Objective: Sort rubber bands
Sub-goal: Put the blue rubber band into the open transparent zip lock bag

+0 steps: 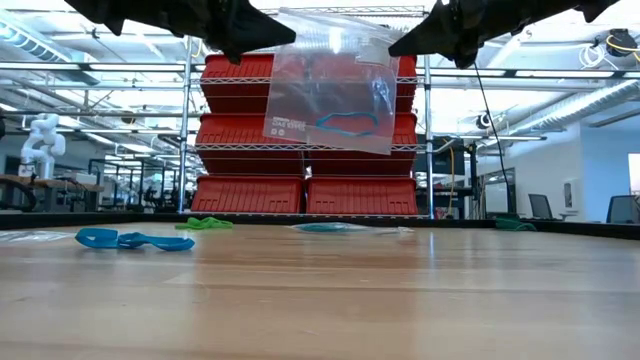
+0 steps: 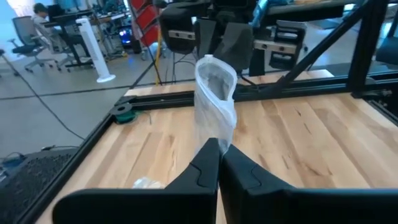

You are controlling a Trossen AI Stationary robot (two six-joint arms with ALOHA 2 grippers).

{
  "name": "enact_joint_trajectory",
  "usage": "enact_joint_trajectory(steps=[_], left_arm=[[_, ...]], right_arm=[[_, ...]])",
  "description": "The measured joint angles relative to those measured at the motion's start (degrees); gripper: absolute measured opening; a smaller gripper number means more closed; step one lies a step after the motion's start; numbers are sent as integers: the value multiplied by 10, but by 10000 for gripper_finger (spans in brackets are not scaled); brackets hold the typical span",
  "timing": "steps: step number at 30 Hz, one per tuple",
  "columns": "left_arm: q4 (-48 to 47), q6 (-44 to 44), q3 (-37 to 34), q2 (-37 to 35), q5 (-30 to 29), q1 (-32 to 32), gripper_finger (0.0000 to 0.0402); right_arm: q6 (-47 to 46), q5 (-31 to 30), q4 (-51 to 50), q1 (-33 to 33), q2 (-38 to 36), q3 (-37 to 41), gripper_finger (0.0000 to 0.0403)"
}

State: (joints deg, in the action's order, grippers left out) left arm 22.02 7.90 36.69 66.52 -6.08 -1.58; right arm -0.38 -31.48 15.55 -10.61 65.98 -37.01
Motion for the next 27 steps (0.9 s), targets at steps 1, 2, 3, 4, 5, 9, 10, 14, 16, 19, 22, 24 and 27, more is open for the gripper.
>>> enact_joint_trajectory(steps=[1, 2, 3, 4, 5, 9, 10, 14, 16, 19, 22, 24, 27], left_arm=[[0, 0, 0, 0, -4, 0, 5], [-1, 0, 0, 0, -7, 0, 4], [-1, 0, 0, 0, -8, 0, 4], [-1, 1, 0, 0, -8, 0, 3], [-1, 3, 0, 0, -9, 0, 3], [-1, 5, 0, 0, -16, 0, 2], [-1, 9, 0, 0, -21, 0, 2], [-1, 15, 0, 0, -34, 1, 1], [-1, 15, 0, 0, -34, 1, 1], [0, 15, 0, 0, -34, 1, 1], [2, 14, 0, 0, -34, 5, 1], [17, 13, -6, 0, -34, 8, 1], [70, 10, -30, 0, -28, 9, 1]], right_arm=[[0, 0, 0, 0, 0, 0, 0], [-3, 1, 0, -1, 0, 0, 0], [-6, 2, -2, -1, 0, 0, 0], [-9, 2, -3, -2, 0, 0, 0], [-12, 2, -4, -3, 0, 0, 0], [-19, -1, -6, -4, 0, 0, 13], [-19, -3, -6, -4, 0, 0, 20], [-15, -27, -20, -4, -7, 0, 63], [-18, -32, -35, -4, -20, 0, 91], [-32, -32, -62, -4, -44, 0, 134], [-50, -30, -102, -7, -75, 0, 174], [-52, -29, -132, -17, -92, 0, 193], [-74, -25, -158, -40, -99, 0, 207]])
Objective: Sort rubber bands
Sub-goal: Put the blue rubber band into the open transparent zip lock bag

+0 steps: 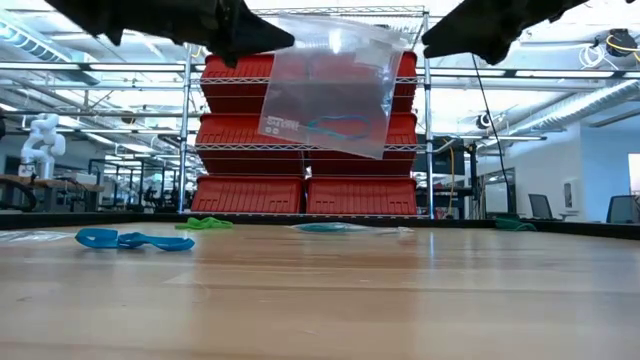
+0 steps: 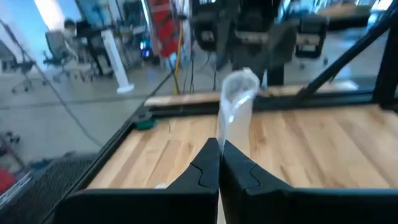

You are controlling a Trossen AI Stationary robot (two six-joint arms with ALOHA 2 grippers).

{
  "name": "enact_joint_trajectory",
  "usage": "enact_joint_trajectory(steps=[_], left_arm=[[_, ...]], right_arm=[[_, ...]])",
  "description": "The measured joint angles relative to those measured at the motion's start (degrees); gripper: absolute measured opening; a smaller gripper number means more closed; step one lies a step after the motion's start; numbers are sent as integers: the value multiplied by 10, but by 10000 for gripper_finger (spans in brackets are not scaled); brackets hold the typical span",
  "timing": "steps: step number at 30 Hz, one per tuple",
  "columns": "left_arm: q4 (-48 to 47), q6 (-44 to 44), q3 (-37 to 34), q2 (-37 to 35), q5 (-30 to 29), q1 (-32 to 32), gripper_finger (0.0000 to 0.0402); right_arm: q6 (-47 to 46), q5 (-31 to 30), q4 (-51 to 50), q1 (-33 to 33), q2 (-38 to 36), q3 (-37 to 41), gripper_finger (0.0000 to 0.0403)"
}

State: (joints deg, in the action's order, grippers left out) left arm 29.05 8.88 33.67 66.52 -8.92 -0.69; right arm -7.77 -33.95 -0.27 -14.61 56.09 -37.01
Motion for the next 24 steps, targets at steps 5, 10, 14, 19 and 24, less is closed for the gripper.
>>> enact_joint_trajectory(steps=[5, 10, 14, 19, 24], left_arm=[[127, 2, -59, 0, 22, -1, 0], [216, 9, -115, 0, 21, 0, 0], [220, 5, -143, 0, -5, 0, 0], [216, 4, -151, 0, -24, 0, 0], [216, 4, -151, 0, -65, 0, 0]], right_arm=[[-48, 12, -6, -38, 46, 0, 204], [-92, 16, 68, -58, 149, 0, 199], [-95, 58, 205, -69, 237, 0, 201], [-97, 86, 279, -77, 352, -37, 201], [-95, 86, 240, -76, 486, -161, 199]])
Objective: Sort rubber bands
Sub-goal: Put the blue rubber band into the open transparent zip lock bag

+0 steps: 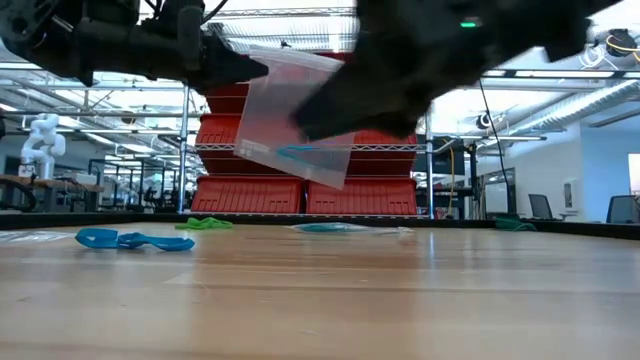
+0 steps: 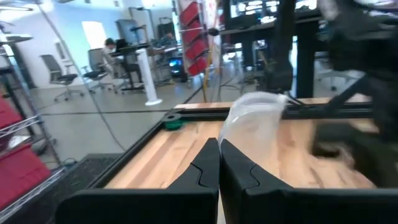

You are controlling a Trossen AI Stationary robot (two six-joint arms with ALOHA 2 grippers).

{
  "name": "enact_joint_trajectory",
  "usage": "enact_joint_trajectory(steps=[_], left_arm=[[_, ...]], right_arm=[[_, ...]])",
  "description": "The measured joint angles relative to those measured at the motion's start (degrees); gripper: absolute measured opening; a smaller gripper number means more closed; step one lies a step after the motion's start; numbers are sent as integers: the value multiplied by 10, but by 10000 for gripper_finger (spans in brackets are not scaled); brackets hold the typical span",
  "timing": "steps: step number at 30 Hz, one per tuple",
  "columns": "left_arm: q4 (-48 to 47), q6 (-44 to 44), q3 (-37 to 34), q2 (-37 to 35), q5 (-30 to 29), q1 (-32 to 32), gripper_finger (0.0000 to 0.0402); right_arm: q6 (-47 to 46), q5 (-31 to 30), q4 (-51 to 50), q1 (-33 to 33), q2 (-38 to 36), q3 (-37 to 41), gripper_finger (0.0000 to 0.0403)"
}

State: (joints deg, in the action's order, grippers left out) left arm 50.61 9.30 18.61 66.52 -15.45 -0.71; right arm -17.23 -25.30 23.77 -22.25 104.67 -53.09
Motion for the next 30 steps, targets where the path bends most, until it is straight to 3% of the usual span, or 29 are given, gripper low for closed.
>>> enact_joint_trajectory(steps=[9, 17, 21, 25, 30], left_arm=[[-8, -26, 0, 0, -22, -2, 0], [-12, -29, 0, 0, -11, -5, 0], [-22, -29, 0, 0, -11, -5, 0], [-24, -29, 0, 0, -11, -5, 0], [-23, -24, 0, 0, -11, -4, 0]], right_arm=[[-10, -1, -117, 24, 163, -219, 214], [-21, 2, -133, 46, 263, -293, 263], [-31, 2, -135, 55, 285, -312, 263], [-52, 25, -151, 62, 294, -319, 199], [-47, 45, -159, 66, 293, -319, 41]])
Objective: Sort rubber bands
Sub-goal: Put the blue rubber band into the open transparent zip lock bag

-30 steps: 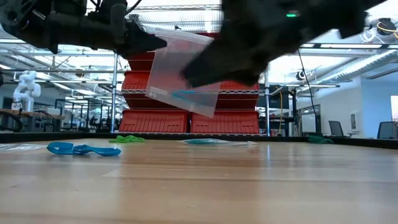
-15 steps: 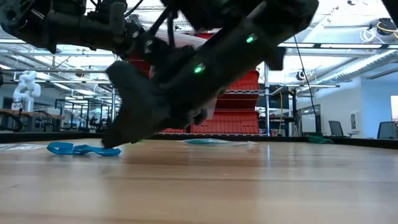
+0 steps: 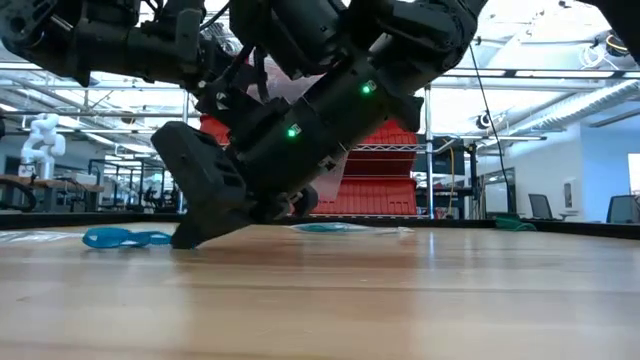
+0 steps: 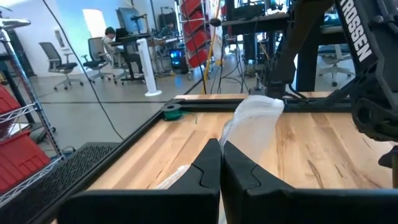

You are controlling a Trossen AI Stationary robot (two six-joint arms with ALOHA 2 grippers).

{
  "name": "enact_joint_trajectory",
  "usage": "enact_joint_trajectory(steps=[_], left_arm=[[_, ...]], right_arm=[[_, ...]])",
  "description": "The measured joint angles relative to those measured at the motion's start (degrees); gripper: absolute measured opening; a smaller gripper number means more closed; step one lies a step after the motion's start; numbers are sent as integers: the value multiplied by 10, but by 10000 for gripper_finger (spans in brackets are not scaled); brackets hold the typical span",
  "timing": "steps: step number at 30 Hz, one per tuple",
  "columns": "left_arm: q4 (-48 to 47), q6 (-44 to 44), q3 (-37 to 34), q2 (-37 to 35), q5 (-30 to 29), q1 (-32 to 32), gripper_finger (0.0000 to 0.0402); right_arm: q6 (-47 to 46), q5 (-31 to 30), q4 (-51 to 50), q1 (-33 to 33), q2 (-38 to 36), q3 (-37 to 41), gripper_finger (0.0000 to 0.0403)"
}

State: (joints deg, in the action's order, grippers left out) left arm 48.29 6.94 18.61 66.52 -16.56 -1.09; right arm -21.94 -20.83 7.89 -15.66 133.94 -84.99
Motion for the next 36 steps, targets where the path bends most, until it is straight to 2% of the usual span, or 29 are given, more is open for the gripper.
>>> enact_joint_trajectory(steps=[2, 7, 14, 17, 23, 28, 36], left_arm=[[0, 6, 0, 0, 0, 0, 0], [5, 10, 0, 0, 0, 0, 0], [7, 13, 0, 0, 0, 13, 0], [7, 13, 0, 0, 0, 19, 0], [10, 9, 1, 0, 1, 22, 0], [9, 8, 7, 0, 1, 23, 0], [7, -7, 11, 0, 1, 22, 0]], right_arm=[[13, 6, -10, -2, -9, 1, 15], [31, 26, -85, -12, -59, 5, 4], [66, 16, -170, -21, -155, 4, 1], [89, -31, -207, -21, -207, 4, 1], [150, -188, -281, -19, -302, 4, 1], [197, -289, -306, -11, -345, 3, 0], [255, -332, -303, 11, -350, 3, 0]])
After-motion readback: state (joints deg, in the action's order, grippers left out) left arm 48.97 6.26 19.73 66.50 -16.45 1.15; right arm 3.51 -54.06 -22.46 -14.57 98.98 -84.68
